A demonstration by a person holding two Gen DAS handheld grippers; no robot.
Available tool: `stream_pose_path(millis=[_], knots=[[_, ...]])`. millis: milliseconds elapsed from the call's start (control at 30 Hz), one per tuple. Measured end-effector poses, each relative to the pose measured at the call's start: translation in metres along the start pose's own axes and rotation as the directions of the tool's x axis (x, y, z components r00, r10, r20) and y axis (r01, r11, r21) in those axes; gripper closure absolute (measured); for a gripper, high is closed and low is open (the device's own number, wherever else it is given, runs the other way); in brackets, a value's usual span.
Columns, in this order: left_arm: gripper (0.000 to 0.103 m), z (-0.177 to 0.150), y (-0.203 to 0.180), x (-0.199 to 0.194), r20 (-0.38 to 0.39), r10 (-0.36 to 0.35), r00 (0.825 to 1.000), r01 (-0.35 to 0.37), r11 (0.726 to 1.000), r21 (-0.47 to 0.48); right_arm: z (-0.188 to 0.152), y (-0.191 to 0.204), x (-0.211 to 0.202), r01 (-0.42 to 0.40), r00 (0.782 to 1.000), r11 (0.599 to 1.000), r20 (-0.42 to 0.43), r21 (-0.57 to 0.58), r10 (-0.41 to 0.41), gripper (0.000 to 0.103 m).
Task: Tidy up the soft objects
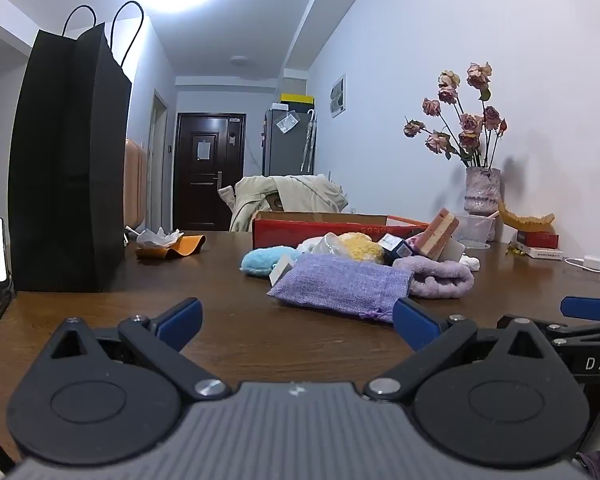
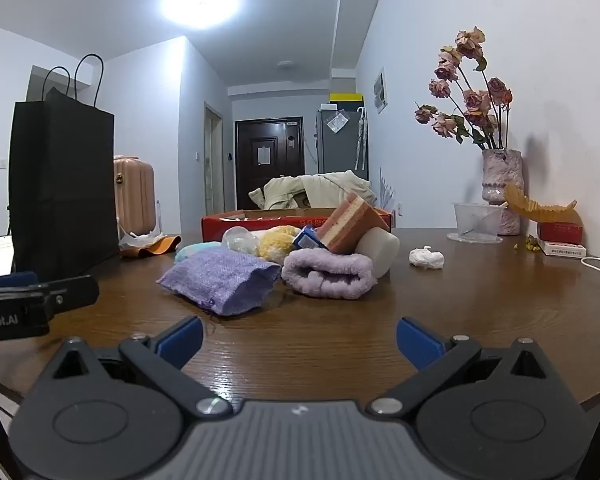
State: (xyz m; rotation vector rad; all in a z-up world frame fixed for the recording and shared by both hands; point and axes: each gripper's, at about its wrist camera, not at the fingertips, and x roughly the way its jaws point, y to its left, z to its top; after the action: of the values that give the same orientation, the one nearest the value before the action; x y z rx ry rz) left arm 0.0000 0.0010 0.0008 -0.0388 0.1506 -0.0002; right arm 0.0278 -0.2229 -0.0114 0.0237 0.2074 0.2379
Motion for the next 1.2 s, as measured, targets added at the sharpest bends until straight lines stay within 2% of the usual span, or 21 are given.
stream_pose_path(millis=[267,600,1200], knots=[[0.0,0.002,-0.003,0.008,0.004,-0.013,1.0,0.012,1.0,0.026,0.001,0.0,0.001,-0.003,1.0,1.0,0.006,-0.001,0.003,0.0],[0.0,0.002,-0.009,-0.003,0.021,-0.016,1.0,0.015,0.998,0.055,0.001,-0.005,0.003,-0.008,1.0,1.0,0.003,0.023,0.008,0.0],[0.0,0.003,-0.008,-0.005,0.024,-0.022,0.999,0.021,0.998,0.057,0.001,-0.005,0.002,-0.01,1.0,1.0,0.012,0.029,0.01,0.0]])
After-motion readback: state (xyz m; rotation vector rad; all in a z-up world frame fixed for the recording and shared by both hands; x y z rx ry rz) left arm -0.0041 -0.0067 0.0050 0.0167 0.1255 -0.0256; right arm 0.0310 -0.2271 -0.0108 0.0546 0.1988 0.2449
